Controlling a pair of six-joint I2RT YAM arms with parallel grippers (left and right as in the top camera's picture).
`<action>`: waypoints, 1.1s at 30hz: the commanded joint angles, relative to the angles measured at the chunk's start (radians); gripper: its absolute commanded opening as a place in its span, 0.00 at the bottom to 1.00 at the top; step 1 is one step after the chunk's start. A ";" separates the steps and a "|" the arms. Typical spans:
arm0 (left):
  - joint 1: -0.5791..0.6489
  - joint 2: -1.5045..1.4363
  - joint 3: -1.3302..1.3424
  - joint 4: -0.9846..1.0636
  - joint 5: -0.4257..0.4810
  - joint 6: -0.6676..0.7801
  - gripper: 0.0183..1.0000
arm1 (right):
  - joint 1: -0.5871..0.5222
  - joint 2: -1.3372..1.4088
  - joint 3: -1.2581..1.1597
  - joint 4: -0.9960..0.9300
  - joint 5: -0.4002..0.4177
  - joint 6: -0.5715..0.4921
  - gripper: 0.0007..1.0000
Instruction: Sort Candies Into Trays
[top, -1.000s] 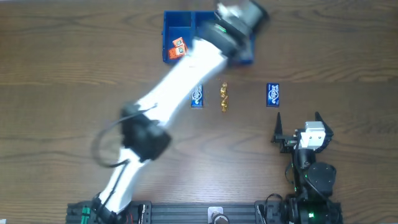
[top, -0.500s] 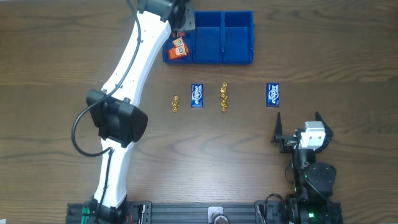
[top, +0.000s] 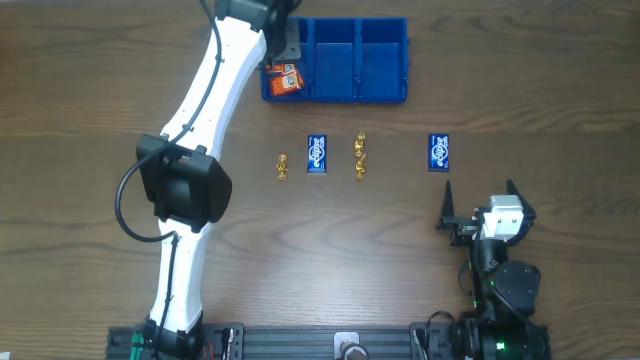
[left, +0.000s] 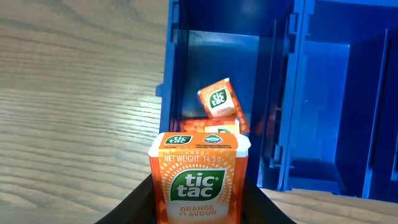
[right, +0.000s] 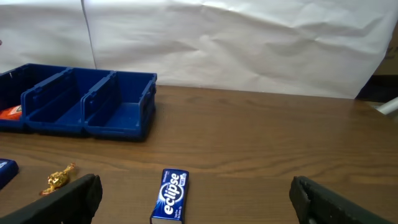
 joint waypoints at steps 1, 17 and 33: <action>0.006 0.008 -0.003 0.029 0.016 0.023 0.35 | 0.005 -0.007 0.000 -0.007 0.009 -0.013 1.00; 0.005 0.015 -0.003 0.076 0.040 0.050 0.58 | 0.005 -0.007 0.000 -0.007 0.009 -0.013 1.00; -0.026 -0.577 -0.386 0.370 -0.113 0.077 0.84 | 0.005 -0.007 0.000 -0.007 0.009 -0.013 1.00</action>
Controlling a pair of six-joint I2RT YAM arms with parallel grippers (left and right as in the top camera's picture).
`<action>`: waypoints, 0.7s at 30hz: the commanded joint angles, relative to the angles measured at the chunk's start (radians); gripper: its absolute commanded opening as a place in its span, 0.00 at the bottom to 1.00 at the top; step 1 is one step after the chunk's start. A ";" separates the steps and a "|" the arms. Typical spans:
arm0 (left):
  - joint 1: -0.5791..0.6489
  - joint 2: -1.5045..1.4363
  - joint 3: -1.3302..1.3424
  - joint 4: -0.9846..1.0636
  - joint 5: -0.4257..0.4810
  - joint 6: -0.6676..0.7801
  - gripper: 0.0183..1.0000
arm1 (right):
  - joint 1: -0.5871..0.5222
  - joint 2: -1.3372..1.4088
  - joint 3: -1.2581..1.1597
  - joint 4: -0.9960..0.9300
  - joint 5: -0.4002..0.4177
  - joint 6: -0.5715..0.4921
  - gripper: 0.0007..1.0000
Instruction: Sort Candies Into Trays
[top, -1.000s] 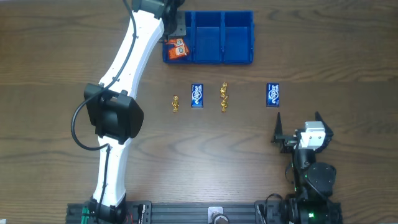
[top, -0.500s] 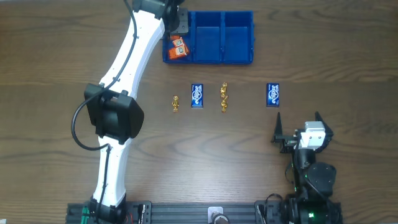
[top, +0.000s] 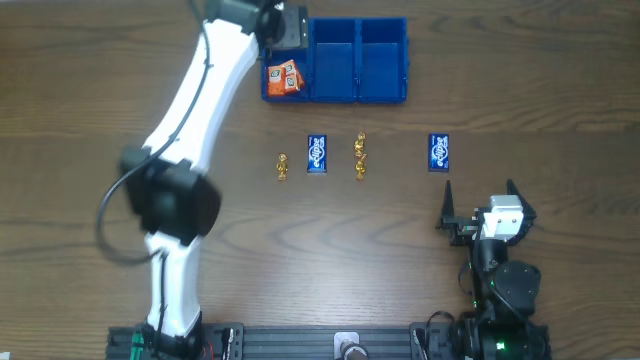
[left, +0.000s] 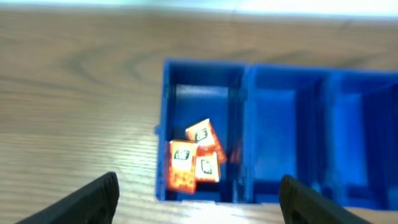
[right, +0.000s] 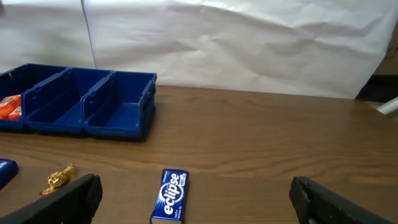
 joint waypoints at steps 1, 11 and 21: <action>-0.015 -0.448 -0.274 0.192 -0.105 0.040 0.85 | 0.005 -0.007 0.000 -0.007 0.009 -0.013 1.00; 0.161 -1.207 -1.040 0.676 0.027 0.188 1.00 | 0.005 -0.007 0.001 -0.007 0.009 -0.013 1.00; 0.329 -1.788 -1.781 1.081 0.179 0.286 1.00 | 0.005 -0.007 0.001 -0.007 0.009 -0.013 1.00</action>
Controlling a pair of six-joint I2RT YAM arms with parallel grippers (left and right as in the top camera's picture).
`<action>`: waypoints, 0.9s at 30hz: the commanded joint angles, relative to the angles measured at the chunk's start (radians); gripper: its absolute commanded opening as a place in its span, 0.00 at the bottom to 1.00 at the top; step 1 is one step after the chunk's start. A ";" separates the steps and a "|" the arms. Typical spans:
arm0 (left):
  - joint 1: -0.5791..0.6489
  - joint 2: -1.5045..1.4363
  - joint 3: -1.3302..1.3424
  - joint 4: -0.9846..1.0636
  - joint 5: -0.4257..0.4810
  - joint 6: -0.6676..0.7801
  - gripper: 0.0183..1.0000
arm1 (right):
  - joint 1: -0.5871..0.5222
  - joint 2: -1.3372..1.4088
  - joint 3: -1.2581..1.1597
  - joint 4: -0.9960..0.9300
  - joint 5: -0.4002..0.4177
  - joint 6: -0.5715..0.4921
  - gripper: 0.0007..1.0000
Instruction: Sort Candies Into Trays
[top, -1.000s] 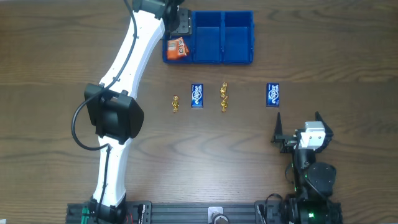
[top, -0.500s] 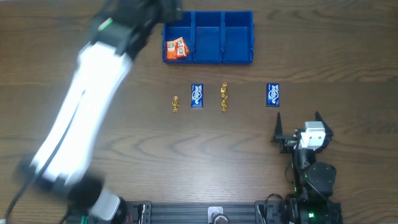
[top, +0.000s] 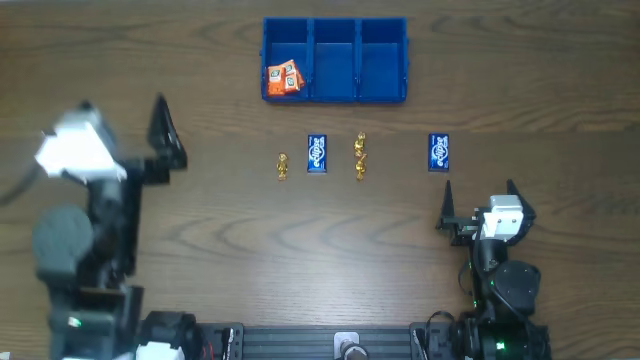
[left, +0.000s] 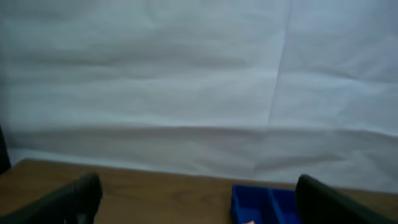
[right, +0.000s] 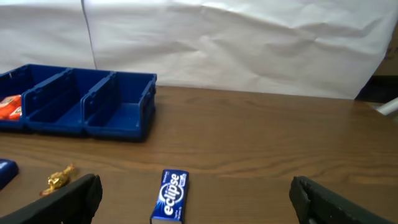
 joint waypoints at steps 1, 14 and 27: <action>0.069 -0.225 -0.303 0.155 0.106 0.056 1.00 | 0.005 -0.006 0.001 -0.008 0.009 -0.012 1.00; 0.112 -0.517 -0.671 0.222 0.166 0.050 1.00 | 0.005 -0.006 0.000 -0.008 0.009 -0.012 1.00; 0.111 -0.552 -0.701 -0.100 0.205 0.046 1.00 | 0.005 -0.006 0.001 -0.008 0.009 -0.012 1.00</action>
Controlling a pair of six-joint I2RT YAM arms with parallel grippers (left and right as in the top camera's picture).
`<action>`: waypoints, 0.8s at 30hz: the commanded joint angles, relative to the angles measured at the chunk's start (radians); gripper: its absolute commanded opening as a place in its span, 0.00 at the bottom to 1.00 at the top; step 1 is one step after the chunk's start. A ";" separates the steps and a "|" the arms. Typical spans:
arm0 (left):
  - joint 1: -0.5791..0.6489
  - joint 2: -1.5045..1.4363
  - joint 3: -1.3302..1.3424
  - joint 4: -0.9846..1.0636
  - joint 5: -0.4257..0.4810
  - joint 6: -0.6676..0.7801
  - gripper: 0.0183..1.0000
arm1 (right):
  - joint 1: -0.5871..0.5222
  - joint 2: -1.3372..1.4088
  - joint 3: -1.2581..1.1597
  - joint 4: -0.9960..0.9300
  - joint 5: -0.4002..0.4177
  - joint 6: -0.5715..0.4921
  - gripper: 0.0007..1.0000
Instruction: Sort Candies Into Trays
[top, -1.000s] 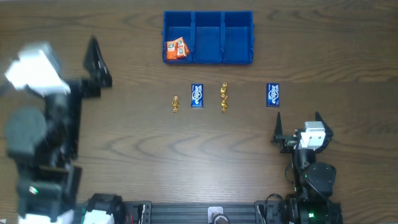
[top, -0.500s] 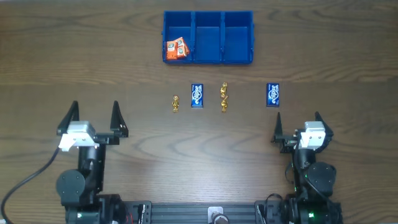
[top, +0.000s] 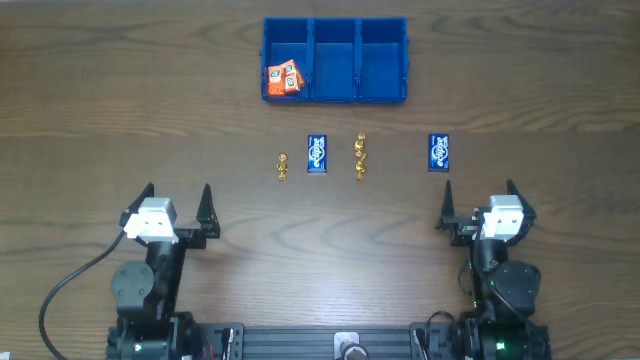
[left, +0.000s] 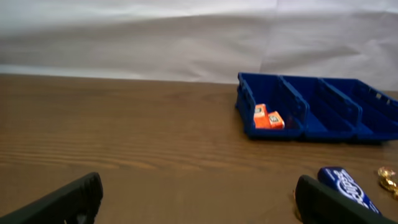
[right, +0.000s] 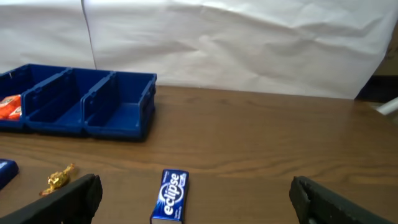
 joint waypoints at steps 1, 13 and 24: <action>0.002 -0.002 -0.011 -0.051 0.024 0.006 1.00 | 0.005 -0.007 0.001 -0.007 0.008 -0.012 1.00; 0.002 -0.002 -0.011 -0.051 0.024 0.006 1.00 | 0.005 -0.007 0.001 -0.007 0.008 -0.012 1.00; 0.002 -0.002 -0.011 -0.051 0.024 0.006 1.00 | 0.005 -0.007 0.001 0.001 0.005 -0.012 1.00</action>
